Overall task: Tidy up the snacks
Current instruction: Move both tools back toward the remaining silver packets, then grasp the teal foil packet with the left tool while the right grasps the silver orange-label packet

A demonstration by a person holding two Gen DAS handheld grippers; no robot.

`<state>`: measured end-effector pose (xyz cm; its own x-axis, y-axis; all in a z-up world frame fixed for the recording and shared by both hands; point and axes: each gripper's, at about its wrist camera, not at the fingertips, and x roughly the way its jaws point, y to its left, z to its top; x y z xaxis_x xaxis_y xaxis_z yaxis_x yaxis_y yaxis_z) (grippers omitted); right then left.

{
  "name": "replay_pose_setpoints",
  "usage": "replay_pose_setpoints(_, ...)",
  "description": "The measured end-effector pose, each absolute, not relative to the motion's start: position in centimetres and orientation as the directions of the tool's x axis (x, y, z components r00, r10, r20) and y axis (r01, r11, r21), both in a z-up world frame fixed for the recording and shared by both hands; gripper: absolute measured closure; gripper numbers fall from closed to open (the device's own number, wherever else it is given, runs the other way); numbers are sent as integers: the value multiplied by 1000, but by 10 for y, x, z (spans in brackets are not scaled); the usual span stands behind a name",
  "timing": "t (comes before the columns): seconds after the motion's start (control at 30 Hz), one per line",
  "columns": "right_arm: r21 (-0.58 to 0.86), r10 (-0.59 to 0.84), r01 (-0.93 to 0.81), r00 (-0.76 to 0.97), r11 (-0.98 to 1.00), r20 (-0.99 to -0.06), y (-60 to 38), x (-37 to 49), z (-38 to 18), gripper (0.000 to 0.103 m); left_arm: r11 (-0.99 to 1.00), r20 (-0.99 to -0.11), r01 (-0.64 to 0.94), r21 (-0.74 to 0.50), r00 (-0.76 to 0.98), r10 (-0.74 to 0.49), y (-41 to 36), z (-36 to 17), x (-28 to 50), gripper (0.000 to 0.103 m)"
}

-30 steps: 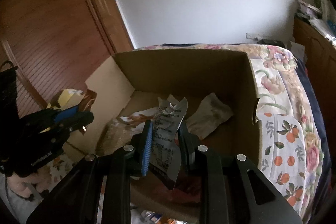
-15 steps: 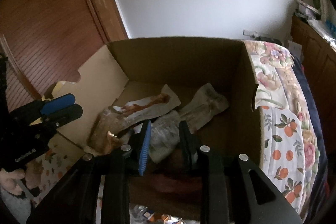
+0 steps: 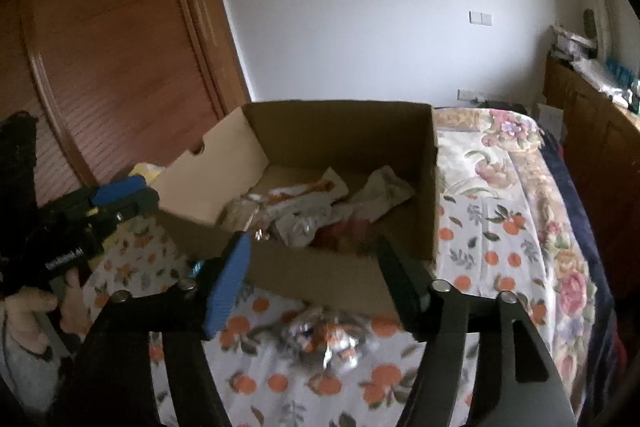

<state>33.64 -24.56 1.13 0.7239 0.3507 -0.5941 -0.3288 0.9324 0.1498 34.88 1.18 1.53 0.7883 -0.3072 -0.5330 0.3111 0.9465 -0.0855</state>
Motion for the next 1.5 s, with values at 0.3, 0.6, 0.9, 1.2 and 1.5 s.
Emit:
replay_pose_setpoints(0.3, 134, 338, -330, 705, 935, -623, -256, 310, -24, 23, 956, -549, 283, -81, 788, -279, 18, -19, 312, 57)
replay_pose_setpoints(0.6, 112, 340, -365, 653, 924, -677, -248, 315, -69, 23, 956, -662, 266, -120, 696, -277, 14, -69, 326, 57)
replay_pose_setpoints(0.9, 161, 373, -377, 601, 912, -707, -253, 329, -96, 23, 961, -732, 232, -152, 627, -268, 10, -100, 358, 57)
replay_pose_setpoints(1.2, 163, 394, -405, 594, 900, -702, -253, 325, -102, 23, 961, -741, 213, -179, 614, -274, 5, -109, 373, 56)
replay_pose_setpoints(1.5, 183, 410, -411, 576, 893, -707, -252, 327, -105, 23, 968, -754, 212, -132, 612, -238, -10, -114, 382, 54)
